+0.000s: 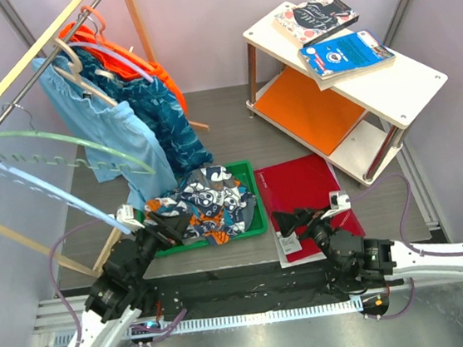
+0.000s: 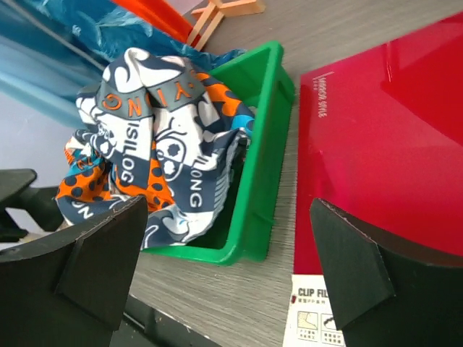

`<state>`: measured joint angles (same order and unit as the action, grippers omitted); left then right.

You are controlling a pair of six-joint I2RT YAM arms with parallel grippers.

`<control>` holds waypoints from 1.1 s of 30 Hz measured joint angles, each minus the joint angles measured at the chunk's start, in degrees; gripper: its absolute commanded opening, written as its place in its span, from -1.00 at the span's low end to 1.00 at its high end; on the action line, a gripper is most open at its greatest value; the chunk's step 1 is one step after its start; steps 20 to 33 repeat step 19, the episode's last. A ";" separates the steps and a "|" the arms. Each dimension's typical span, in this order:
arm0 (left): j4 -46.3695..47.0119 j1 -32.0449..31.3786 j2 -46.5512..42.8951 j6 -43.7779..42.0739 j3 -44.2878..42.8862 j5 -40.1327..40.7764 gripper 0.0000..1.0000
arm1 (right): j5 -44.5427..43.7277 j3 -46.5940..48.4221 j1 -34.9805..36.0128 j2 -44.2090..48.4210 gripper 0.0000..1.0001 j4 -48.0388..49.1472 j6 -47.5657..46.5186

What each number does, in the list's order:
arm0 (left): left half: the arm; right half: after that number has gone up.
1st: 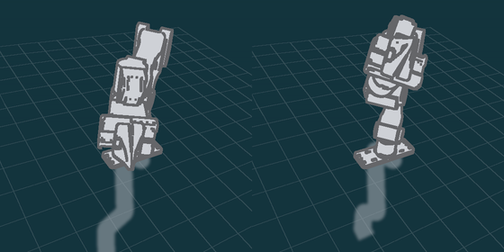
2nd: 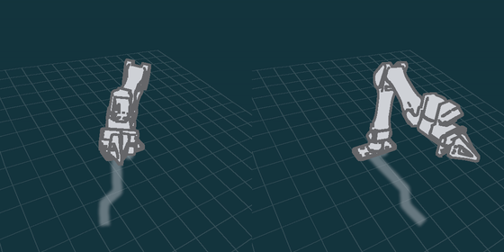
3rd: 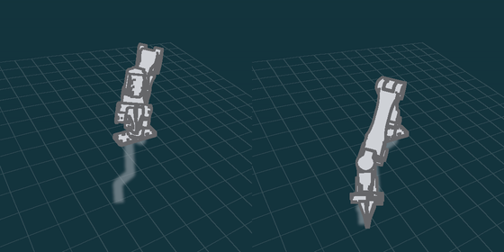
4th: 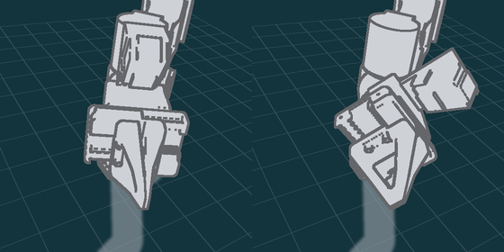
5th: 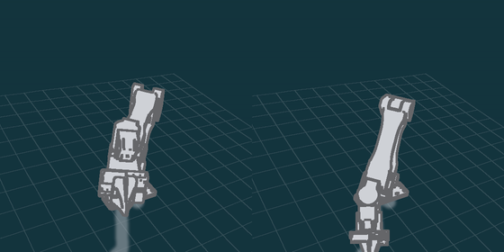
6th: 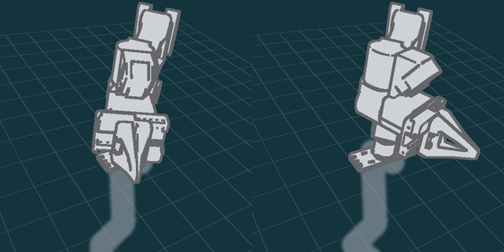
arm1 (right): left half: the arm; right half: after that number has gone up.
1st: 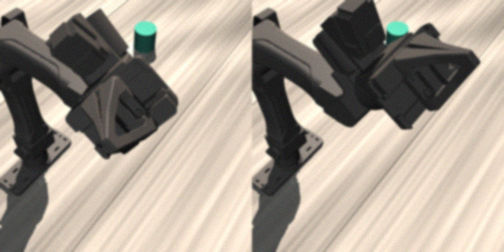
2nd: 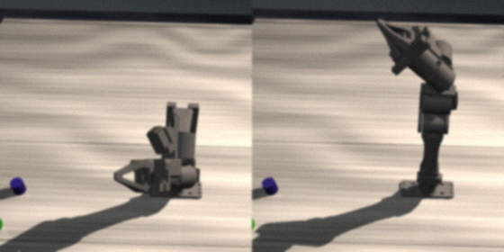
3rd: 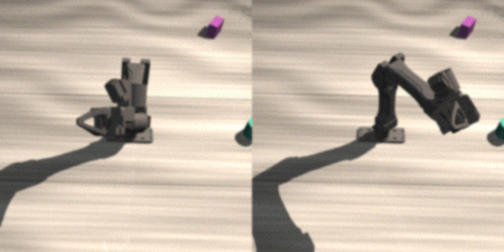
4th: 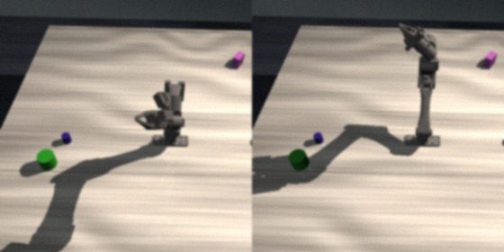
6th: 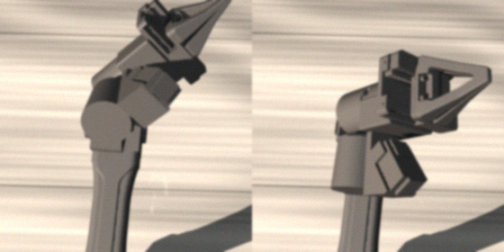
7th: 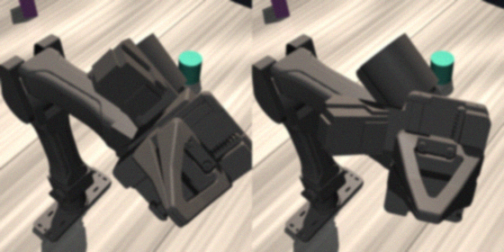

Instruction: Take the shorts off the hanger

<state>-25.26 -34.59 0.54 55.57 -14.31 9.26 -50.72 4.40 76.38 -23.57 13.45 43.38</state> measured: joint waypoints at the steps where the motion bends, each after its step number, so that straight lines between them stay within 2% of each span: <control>1: 1.60 0.00 0.00 0.11 1.42 -0.37 0.82 | -0.70 -1.77 0.00 1.14 0.99 0.24 0.85; 7: 8.90 0.00 -0.02 1.20 5.95 -2.43 0.82 | -5.22 -2.86 0.00 12.74 0.99 -1.90 9.51; 12: 12.13 0.00 -0.02 2.23 7.50 -3.69 0.80 | -9.73 -2.58 0.00 22.27 0.99 -17.16 23.08; 14: 12.96 0.00 -0.02 2.82 8.50 -4.13 0.81 | -10.95 -2.58 0.00 21.77 0.99 -20.87 26.93; 19: 15.28 0.00 0.00 5.20 10.88 -4.59 0.84 | -12.20 -2.36 0.00 18.03 0.99 -21.53 32.41; 33: 15.28 0.00 0.00 5.20 10.88 -4.59 0.84 | -12.20 -2.36 0.00 18.03 0.99 -21.53 32.41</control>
